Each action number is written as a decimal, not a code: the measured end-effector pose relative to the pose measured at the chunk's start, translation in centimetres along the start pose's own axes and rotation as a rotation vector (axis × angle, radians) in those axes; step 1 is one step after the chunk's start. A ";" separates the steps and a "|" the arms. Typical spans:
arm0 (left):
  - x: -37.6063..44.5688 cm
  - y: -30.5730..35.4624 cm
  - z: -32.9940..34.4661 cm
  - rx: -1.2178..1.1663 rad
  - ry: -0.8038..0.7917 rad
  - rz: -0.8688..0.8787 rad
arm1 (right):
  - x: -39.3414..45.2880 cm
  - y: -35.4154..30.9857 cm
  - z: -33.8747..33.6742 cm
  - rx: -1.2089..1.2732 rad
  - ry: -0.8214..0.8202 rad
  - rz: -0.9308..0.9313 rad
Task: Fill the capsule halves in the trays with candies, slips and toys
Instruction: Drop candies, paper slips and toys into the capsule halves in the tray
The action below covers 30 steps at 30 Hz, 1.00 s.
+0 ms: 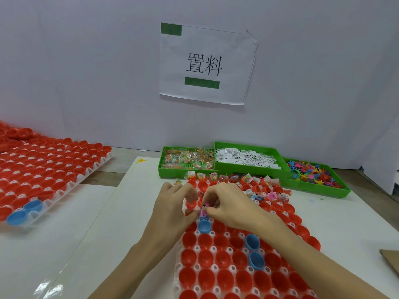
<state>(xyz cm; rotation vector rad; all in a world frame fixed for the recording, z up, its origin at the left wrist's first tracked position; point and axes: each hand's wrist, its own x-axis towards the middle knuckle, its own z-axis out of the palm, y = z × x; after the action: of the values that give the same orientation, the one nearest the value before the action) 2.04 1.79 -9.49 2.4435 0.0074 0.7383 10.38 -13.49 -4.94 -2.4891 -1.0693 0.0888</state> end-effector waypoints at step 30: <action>0.1 -0.4 -1.0 0.022 -0.176 0.079 | 1.3 -0.3 -2.7 -0.051 -0.185 -0.030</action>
<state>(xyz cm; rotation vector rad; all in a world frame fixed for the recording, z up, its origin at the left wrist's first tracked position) 1.68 2.62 -8.97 2.5339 -0.1506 0.5562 11.68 -13.41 -2.19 -2.5482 -1.1964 0.2917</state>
